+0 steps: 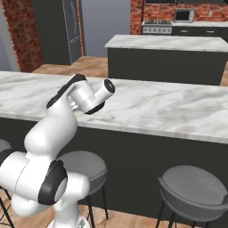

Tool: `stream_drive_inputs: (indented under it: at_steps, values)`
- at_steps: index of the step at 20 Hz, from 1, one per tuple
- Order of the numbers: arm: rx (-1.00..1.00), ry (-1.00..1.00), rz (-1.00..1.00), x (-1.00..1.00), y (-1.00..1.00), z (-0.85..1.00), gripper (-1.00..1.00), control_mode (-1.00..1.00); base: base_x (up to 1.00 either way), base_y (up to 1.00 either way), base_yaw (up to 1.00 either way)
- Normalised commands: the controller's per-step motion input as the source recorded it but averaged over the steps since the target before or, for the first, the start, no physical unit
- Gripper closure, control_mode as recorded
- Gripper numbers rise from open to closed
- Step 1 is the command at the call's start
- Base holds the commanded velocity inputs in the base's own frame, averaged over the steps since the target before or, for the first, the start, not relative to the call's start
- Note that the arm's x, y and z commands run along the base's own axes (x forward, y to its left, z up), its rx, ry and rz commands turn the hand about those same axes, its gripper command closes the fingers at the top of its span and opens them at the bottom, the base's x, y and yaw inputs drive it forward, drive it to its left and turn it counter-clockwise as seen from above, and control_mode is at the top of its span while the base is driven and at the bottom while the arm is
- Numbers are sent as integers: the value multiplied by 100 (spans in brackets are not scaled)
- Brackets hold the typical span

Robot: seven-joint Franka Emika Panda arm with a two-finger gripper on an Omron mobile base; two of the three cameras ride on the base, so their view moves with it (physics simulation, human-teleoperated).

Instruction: Get the candle and the beer from the cabinet and move them to the dining counter.

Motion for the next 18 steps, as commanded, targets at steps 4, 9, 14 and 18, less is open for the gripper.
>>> stream_drive_inputs:
  at_steps: [4, 9, 14, 18]
  values:
    - [0, 0, 0, 0, 0, 0, -100, -100, 0, 0, 0]
    - [0, 0, 0, 0, 0, 0, -100, -100, 0, 0, 0]
    - [0, 0, 0, 0, 0, 8, -100, -100, 0, 0, 0]
    - [0, 0, 0, 0, -3, 40, -100, -100, 0, 0, 0]
